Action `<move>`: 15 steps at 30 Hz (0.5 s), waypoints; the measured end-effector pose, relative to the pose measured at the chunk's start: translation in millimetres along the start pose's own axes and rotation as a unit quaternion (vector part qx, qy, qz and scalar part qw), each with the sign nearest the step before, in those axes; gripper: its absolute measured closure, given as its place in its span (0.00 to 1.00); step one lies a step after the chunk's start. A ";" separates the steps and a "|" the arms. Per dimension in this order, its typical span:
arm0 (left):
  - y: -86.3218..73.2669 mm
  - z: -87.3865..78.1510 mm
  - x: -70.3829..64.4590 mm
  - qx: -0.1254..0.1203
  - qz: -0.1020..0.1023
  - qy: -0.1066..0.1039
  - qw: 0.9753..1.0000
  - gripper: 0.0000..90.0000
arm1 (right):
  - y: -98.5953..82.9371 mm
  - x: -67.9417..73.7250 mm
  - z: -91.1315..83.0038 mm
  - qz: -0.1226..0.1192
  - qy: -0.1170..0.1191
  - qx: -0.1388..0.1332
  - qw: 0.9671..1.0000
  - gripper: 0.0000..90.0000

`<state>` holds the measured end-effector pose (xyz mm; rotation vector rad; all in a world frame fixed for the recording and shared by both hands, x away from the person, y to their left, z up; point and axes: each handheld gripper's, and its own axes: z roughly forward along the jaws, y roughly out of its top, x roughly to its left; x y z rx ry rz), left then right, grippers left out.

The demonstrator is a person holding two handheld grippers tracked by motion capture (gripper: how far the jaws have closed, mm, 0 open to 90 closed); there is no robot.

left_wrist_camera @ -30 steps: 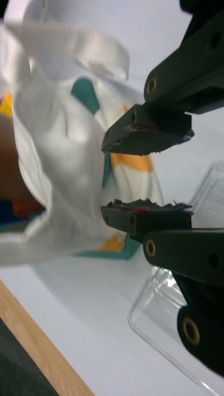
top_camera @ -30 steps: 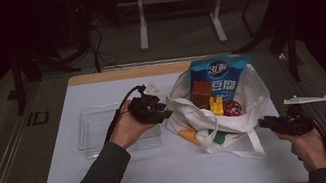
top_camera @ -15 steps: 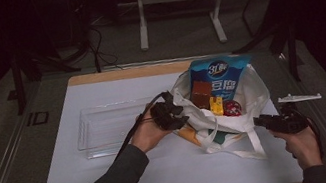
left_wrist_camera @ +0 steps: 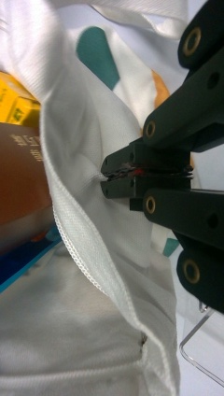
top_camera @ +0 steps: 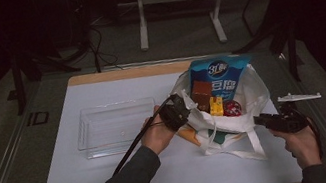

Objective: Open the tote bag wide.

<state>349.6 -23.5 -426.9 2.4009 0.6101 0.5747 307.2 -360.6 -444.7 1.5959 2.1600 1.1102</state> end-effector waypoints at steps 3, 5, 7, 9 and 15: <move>-2.5 0.2 0.3 0.004 -0.003 -0.008 1.000 1.00 | 1.7 0.0 0.8 0.002 -0.001 -0.001 1.000 0.74; -5.8 0.8 0.2 0.004 -0.009 -0.013 1.000 1.00 | 2.1 0.6 2.6 0.003 -0.001 0.001 1.000 0.76; -10.0 2.8 -1.2 0.010 -0.010 -0.015 1.000 1.00 | 1.7 0.4 6.0 0.005 -0.003 0.003 1.000 0.79; -15.1 6.7 -3.9 0.014 -0.013 -0.017 1.000 1.00 | 0.4 -0.7 10.9 0.010 -0.002 0.006 1.000 0.82; -28.7 19.2 -10.2 0.030 -0.020 -0.020 0.999 1.00 | -3.2 0.1 26.5 0.014 0.002 0.020 1.000 0.89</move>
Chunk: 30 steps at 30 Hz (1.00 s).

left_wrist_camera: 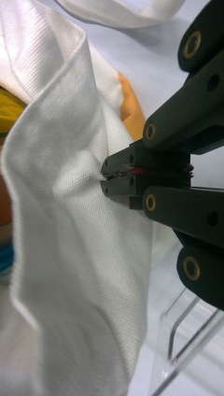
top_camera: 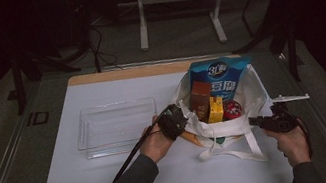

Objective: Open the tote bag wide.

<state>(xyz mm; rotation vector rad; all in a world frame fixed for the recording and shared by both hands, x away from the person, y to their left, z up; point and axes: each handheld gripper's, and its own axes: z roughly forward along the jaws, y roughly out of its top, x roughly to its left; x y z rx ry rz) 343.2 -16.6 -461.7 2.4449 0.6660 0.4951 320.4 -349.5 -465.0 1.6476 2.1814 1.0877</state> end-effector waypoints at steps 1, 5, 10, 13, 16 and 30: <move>-1.4 2.2 -1.1 0.002 0.000 0.001 1.000 1.00 | -0.1 0.1 2.6 0.001 0.000 0.003 1.000 0.91; -3.5 9.2 -3.3 0.013 0.002 0.009 1.000 1.00 | 0.0 -0.7 12.0 0.003 -0.003 0.008 1.000 0.94; -3.1 21.1 -4.2 0.031 -0.009 0.021 0.999 1.00 | -0.7 -2.8 23.4 0.009 -0.009 0.017 1.000 0.94; -2.2 27.1 -2.4 0.036 -0.025 0.022 0.999 1.00 | -1.6 -4.4 28.3 0.011 -0.013 0.021 1.000 0.94; -0.8 32.4 -1.1 0.039 -0.041 0.022 0.998 1.00 | -3.4 -5.9 35.7 0.018 -0.017 0.028 0.999 0.95; -13.8 6.7 13.1 -0.008 -0.070 -0.053 0.996 0.86 | 0.2 -12.8 1.9 0.018 0.009 -0.007 1.000 0.78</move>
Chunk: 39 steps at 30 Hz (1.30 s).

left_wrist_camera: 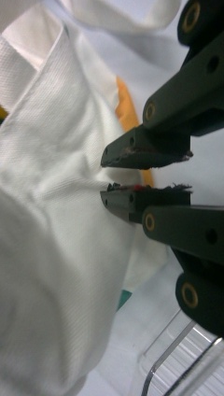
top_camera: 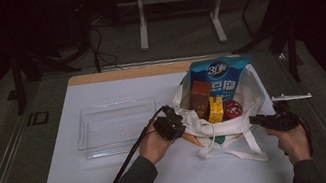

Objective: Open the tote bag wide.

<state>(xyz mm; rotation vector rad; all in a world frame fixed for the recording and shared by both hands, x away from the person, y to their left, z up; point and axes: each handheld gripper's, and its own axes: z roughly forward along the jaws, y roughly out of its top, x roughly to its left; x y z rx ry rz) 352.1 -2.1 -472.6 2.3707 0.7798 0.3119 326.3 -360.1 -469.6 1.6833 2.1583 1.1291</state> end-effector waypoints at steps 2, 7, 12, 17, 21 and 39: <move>-1.1 -6.0 0.0 -0.003 0.006 0.001 1.000 0.83 | 2.0 -0.9 -9.3 -0.002 0.000 -0.009 1.000 0.75; -2.3 -19.1 5.7 -0.017 0.005 -0.001 1.000 0.78 | 7.5 1.0 -27.5 -0.016 -0.006 -0.028 0.999 0.74; -2.5 -32.6 12.9 -0.034 0.005 -0.004 0.999 0.78 | 16.5 3.5 -45.1 -0.030 -0.010 -0.046 0.998 0.73; 2.1 -50.5 19.3 -0.058 0.002 0.005 0.998 0.75 | 26.4 4.7 -56.7 -0.035 -0.020 -0.055 0.998 0.73; 10.7 -67.6 26.1 -0.084 -0.003 0.011 0.996 0.72 | 35.0 7.6 -62.1 -0.047 -0.025 -0.065 0.996 0.73; 51.4 -64.3 32.0 -0.109 -0.009 0.058 0.992 0.75 | 62.7 15.7 -49.3 -0.089 -0.058 -0.090 0.990 0.85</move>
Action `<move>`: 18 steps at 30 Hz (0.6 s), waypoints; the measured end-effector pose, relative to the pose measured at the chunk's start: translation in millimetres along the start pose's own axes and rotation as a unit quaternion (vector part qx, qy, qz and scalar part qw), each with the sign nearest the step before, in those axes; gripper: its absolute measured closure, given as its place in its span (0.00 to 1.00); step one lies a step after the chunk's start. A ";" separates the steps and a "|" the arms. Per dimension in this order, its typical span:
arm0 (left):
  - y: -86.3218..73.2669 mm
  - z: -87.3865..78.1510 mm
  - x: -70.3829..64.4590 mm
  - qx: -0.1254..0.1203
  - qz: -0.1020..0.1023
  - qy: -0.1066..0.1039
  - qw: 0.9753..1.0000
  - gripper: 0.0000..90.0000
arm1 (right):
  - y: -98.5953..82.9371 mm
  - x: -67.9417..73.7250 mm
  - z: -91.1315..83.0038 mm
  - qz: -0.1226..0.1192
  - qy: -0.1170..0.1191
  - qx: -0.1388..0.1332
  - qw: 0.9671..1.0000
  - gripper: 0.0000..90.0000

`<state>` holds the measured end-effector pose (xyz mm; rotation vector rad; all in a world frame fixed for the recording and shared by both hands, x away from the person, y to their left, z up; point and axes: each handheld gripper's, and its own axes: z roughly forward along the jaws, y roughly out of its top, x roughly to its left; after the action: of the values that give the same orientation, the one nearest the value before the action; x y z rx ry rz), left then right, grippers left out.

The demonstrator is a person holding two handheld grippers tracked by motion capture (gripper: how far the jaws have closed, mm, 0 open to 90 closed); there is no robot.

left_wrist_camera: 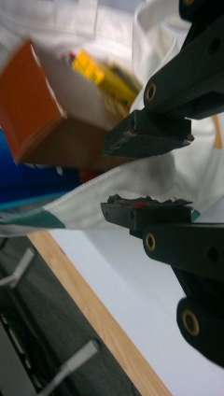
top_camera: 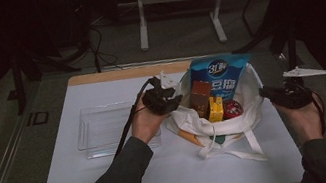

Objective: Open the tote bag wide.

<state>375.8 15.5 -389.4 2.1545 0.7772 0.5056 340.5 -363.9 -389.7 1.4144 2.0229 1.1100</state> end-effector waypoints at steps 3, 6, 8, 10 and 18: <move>-0.9 11.2 1.5 0.011 -0.006 0.008 1.000 0.76 | 0.2 -0.1 2.1 0.000 -0.001 -0.001 1.000 0.86; -1.4 16.8 4.1 0.017 -0.003 0.019 1.000 0.82 | -1.6 -1.8 6.5 0.000 -0.002 -0.004 1.000 0.88; -2.5 19.9 8.0 0.026 0.000 0.025 0.999 0.86 | -3.4 -2.8 9.5 0.000 -0.004 0.000 1.000 0.89; -4.2 25.4 11.7 0.035 -0.005 0.025 0.999 0.87 | -5.1 -3.9 13.4 0.001 -0.007 0.004 1.000 0.89; -11.4 52.9 15.6 0.084 0.011 0.026 0.996 0.89 | -8.5 -6.0 31.9 0.012 -0.012 0.013 1.000 0.90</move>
<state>413.4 3.5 -429.5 2.3151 0.8520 0.5247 361.0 -359.2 -415.8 1.4615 2.0168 1.0750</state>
